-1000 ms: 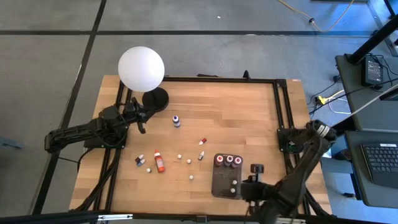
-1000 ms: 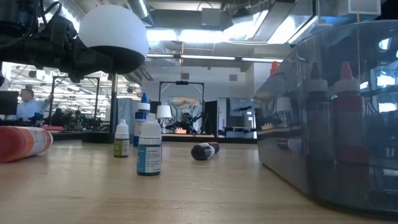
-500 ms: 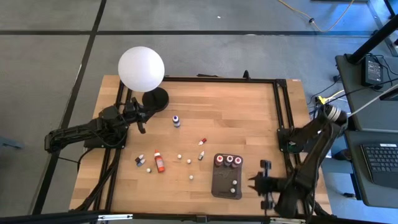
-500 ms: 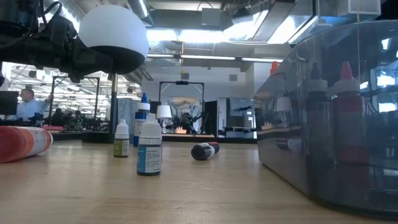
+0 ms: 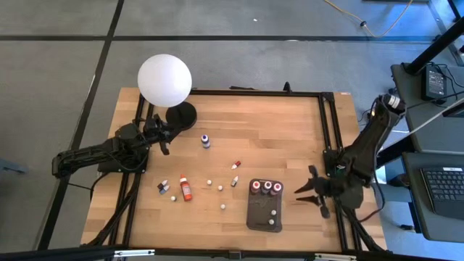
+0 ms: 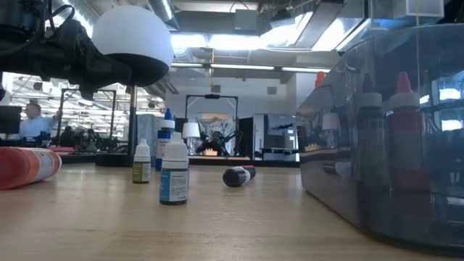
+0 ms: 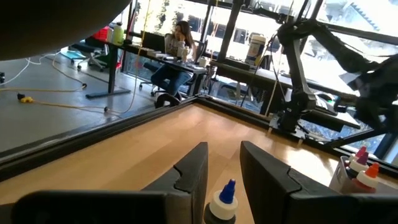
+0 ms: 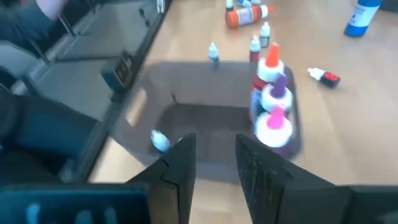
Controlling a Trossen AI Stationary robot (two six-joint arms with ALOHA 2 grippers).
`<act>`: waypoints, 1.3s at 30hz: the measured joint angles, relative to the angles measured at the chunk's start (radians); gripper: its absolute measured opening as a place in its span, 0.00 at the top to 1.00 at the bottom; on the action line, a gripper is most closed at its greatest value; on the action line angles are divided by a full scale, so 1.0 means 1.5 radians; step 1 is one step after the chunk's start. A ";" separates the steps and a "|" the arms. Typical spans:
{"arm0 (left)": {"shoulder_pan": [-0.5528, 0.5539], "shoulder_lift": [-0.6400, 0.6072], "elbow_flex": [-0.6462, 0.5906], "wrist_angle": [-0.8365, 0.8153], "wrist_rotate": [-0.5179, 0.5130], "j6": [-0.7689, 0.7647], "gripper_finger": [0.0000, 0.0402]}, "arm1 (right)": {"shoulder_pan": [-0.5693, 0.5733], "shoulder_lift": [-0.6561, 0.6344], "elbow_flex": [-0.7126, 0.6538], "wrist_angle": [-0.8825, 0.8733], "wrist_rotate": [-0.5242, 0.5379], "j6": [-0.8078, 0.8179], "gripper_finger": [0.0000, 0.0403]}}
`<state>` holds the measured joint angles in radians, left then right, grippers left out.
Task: Pick & Place food coloring
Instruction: Put the large blue food coloring bottle into the black bin
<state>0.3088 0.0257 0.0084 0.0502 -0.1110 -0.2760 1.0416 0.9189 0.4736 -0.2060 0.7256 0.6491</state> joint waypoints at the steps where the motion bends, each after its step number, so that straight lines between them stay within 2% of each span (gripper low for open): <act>1: 0.000 0.000 0.000 0.000 0.000 0.000 0.77 | 0.000 -0.011 -0.014 -0.002 0.000 -0.017 0.71; 7: 0.000 0.000 0.000 0.000 0.000 0.000 0.76 | 0.000 -0.037 -0.059 0.001 -0.042 -0.028 0.71; 10: 0.000 0.000 0.000 0.000 0.000 0.000 0.76 | 0.000 -0.037 -0.059 0.008 -0.043 0.002 0.71; 16: 0.000 0.000 0.000 0.003 0.000 0.000 0.74 | 0.000 -0.037 -0.059 0.016 -0.043 -0.019 0.71; 20: 0.000 0.000 0.000 0.009 0.000 0.000 0.67 | 0.000 -0.037 -0.059 0.016 -0.043 -0.007 0.71; 24: 0.000 0.000 0.000 0.010 0.011 -0.013 0.54 | 0.000 -0.037 -0.059 0.015 -0.043 -0.016 0.71; 29: 0.000 0.000 0.000 0.010 0.095 -0.066 0.41 | 0.000 -0.037 -0.059 0.015 -0.043 -0.070 0.71; 33: 0.000 0.000 0.000 0.012 0.117 -0.136 0.37 | 0.000 -0.037 -0.059 0.014 -0.043 -0.072 0.71; 36: -0.012 0.009 0.000 0.032 0.142 -0.142 0.37 | 0.000 -0.037 -0.059 0.014 -0.043 -0.074 0.71; 39: -0.045 0.038 0.000 0.074 0.125 -0.135 0.38 | 0.000 -0.037 -0.059 0.014 -0.043 -0.086 0.71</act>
<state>0.2417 0.0829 0.0083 0.1610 0.0766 -0.4781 1.0412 0.8635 0.3847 -0.1850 0.6609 0.5201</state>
